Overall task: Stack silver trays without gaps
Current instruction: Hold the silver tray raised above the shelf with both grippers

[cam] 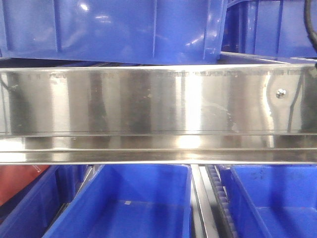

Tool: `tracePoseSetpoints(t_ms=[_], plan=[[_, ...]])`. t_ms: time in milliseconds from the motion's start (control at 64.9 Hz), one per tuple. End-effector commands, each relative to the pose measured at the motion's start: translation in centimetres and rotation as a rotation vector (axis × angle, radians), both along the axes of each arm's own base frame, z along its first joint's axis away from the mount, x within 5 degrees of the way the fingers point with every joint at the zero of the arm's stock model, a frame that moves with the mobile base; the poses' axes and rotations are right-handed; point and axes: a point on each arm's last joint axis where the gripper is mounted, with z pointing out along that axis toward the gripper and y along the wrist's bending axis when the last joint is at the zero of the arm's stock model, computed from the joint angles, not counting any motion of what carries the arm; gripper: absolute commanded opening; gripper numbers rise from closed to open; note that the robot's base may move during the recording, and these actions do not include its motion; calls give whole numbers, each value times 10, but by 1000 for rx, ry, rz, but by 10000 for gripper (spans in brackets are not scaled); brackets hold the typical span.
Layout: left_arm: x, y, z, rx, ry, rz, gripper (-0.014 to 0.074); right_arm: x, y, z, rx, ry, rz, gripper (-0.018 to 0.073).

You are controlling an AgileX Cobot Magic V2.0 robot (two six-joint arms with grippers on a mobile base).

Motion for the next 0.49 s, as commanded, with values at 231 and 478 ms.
tracePoseSetpoints(t_ms=[231, 478], plan=[[-15, 7, 18, -44, -63, -9, -17, -22, -16, 26, 20, -91, 6, -67], [-17, 6, 17, -55, -41, -13, -17, -23, -17, 27, 22, -95, 6, -67]])
